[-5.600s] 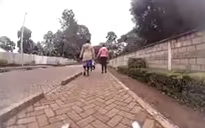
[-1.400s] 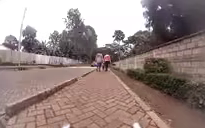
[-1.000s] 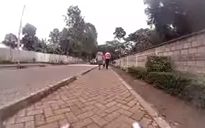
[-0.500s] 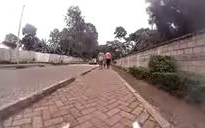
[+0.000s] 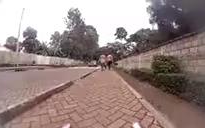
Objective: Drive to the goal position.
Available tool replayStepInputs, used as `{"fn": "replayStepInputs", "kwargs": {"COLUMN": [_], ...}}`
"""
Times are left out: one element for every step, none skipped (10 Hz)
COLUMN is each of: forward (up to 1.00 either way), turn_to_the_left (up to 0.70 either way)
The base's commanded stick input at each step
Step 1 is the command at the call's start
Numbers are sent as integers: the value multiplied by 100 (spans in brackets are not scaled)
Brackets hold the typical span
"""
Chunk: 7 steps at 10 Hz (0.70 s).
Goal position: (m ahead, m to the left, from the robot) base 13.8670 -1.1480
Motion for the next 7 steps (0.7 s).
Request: {"fn": "replayStepInputs", "kwargs": {"forward": [50,50,50,50,50,50,50], "turn_to_the_left": [0,0,0,0,0,0,0]}}
